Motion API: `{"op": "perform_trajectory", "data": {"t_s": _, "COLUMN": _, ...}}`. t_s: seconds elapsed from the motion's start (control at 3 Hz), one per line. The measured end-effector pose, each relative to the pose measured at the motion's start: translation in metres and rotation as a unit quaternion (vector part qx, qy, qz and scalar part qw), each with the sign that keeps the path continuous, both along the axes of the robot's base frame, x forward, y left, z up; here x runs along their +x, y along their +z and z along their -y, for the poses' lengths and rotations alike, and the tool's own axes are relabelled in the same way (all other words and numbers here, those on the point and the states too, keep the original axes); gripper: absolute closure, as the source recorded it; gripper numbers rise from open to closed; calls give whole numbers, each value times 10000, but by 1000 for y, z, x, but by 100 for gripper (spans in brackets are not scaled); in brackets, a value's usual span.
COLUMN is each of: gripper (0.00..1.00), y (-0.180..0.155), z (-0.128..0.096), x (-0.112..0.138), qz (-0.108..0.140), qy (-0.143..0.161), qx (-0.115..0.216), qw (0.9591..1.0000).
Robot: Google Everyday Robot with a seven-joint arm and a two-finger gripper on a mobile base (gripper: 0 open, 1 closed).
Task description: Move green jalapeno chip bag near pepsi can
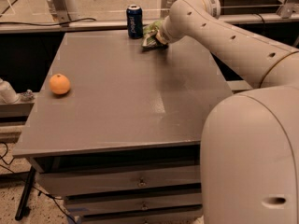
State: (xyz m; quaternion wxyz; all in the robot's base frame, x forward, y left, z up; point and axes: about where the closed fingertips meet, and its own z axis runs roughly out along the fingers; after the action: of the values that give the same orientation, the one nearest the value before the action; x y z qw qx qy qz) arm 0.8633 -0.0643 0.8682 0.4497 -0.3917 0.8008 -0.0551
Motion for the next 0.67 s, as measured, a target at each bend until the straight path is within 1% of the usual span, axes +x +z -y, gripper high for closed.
{"op": "perform_trajectory", "data": {"t_s": 0.33, "gripper": 82, "y": -1, "z": -6, "x": -6, "qz": -154, "qy": 22, "qx": -65, "qw": 9999}}
{"op": "perform_trajectory", "data": {"t_s": 0.67, "gripper": 58, "y": -1, "z": -2, "x": -11, "qz": -244, "qy": -34, "qx": -109, "qw": 9996}}
